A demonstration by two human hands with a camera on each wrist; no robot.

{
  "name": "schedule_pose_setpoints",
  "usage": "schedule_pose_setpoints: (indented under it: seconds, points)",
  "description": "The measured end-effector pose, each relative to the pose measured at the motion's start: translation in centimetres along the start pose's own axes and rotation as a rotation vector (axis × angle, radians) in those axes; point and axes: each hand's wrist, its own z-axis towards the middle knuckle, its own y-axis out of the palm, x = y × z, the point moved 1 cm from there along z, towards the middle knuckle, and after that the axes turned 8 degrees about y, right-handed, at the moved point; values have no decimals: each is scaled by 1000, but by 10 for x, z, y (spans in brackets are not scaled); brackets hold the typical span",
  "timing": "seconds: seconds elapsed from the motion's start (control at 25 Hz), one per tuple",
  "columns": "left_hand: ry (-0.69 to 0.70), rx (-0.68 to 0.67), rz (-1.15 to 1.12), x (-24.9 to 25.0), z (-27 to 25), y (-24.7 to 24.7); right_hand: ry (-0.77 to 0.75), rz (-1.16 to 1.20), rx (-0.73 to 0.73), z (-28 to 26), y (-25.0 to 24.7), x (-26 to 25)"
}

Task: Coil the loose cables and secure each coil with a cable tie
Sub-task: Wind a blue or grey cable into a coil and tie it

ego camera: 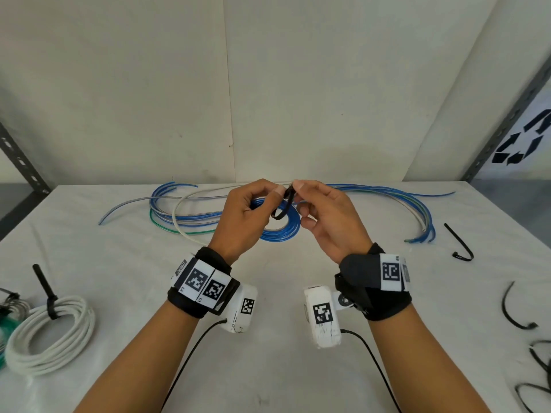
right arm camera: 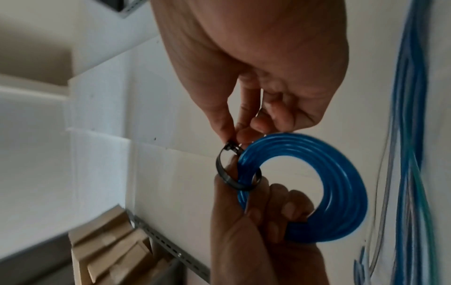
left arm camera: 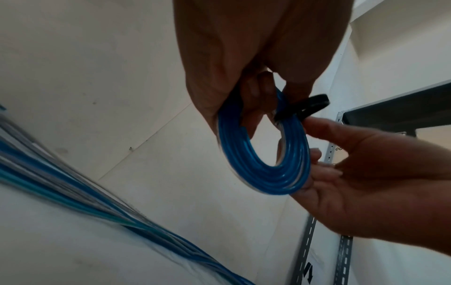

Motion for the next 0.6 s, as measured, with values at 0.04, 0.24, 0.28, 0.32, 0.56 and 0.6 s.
schedule_pose_setpoints:
  seconds: [0.04,0.24,0.28,0.32,0.56,0.6]
  points:
    - [-28,-12,-36,0,-1,0,34,65,11,1,-1,-1]
    - [-128,-73,-162,4,-5,7,-68,105,206,8,-10,-3]
    - [-151,-78,-170,5,-6,9,-108,71,228,8,-12,-3]
    - [-177,-80,-177,6,-7,11,-143,38,233,7,-12,-3]
    - [-195,-101,-165,9,-9,11,-221,-55,225,9,-11,-3]
    - [-195,-105,-168,9,-9,13,-213,-43,234,10,-14,-1]
